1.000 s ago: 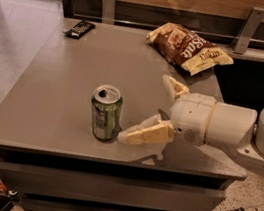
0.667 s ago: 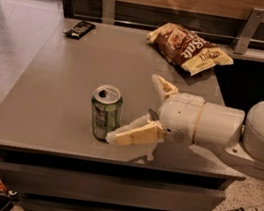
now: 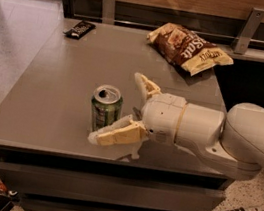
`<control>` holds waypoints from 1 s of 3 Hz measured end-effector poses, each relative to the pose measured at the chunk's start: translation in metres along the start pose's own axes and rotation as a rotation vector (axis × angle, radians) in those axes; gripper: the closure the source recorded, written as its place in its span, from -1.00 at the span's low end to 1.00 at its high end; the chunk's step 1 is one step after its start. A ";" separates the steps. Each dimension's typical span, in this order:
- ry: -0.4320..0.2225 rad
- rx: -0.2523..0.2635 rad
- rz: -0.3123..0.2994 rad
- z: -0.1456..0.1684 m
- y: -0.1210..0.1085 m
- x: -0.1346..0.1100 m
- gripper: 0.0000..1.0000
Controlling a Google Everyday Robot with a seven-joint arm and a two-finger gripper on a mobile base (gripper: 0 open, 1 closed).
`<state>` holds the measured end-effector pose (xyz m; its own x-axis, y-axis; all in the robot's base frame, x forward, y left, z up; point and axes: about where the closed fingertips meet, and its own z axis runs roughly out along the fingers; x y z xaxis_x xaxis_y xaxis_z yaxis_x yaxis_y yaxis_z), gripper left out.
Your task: Move green can near rxbar chocolate
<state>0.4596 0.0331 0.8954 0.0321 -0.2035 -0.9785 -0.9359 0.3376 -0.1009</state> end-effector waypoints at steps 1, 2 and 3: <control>-0.061 -0.004 0.012 0.003 0.004 0.009 -1.00; -0.068 -0.007 0.005 0.004 0.005 0.008 -0.66; -0.068 -0.011 0.002 0.006 0.006 0.007 -0.20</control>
Offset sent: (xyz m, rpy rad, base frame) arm -0.0019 0.0023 -0.0088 0.0578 -0.0074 0.0080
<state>0.4562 0.0388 0.8868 0.0536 -0.1401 -0.9887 -0.9396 0.3281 -0.0974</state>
